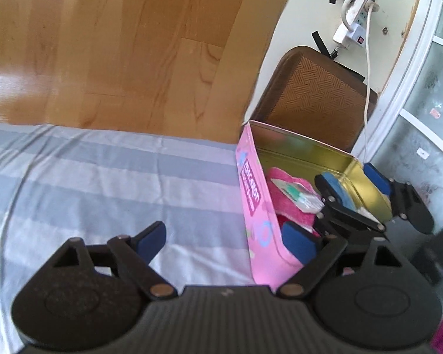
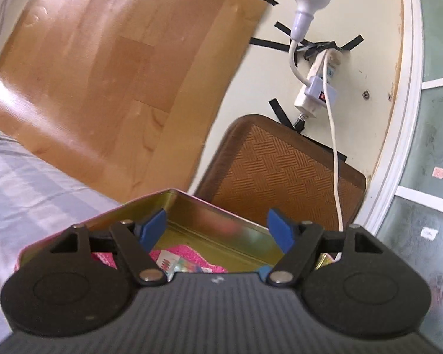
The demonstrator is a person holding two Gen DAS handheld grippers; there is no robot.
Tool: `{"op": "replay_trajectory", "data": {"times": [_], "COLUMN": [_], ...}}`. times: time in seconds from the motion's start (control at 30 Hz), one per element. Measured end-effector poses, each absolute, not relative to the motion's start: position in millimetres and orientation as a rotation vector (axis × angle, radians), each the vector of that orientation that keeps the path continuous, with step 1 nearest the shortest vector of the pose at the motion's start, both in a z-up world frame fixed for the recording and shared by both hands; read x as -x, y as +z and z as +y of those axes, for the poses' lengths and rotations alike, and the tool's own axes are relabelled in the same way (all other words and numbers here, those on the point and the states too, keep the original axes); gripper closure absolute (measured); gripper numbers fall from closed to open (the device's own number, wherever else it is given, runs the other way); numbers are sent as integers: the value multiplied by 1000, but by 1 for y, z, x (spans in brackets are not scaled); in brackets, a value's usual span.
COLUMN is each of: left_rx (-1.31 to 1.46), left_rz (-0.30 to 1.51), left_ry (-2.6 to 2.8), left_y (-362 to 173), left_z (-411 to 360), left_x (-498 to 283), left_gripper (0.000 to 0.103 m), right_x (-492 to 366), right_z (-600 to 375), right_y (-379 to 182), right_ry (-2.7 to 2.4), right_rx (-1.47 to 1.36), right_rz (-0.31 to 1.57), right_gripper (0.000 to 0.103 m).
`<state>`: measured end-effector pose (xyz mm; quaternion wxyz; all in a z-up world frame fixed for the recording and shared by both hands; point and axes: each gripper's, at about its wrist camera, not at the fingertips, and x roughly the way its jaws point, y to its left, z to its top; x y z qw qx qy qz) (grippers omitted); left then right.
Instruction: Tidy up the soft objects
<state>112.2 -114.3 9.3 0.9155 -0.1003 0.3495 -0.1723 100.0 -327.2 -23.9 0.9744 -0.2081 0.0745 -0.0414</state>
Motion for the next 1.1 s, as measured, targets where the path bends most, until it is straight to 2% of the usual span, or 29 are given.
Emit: {"op": "replay_trajectory", "data": {"times": [0.23,0.37,0.63,0.77,0.9,1.1], "left_rx": [162,79,-42,-60,-83,-83], "left_rz": [699,656,573,555,533,517], "left_ry": [-363,-368,-382,-390,-381,-340], "left_y": [14,20,25,24,23,26], "left_z": [-121,-129,-133,-135,-134,-124], "left_x": [-68,-38,23,48,69,95], "left_gripper": [14,14,7,3,1,0], "right_x": [-58,-13,87,113,133,158], "right_z": [-318,-314,-332,-331,-328,-321], "right_y": [-19,-5,3,0,2,10], "right_ry": [-4,-90,-142,-158,-162,-171], "right_rx": [403,371,-21,-132,-235,-287], "right_rz": [183,125,230,295,327,318], "right_gripper": [24,16,15,10,0,0]}}
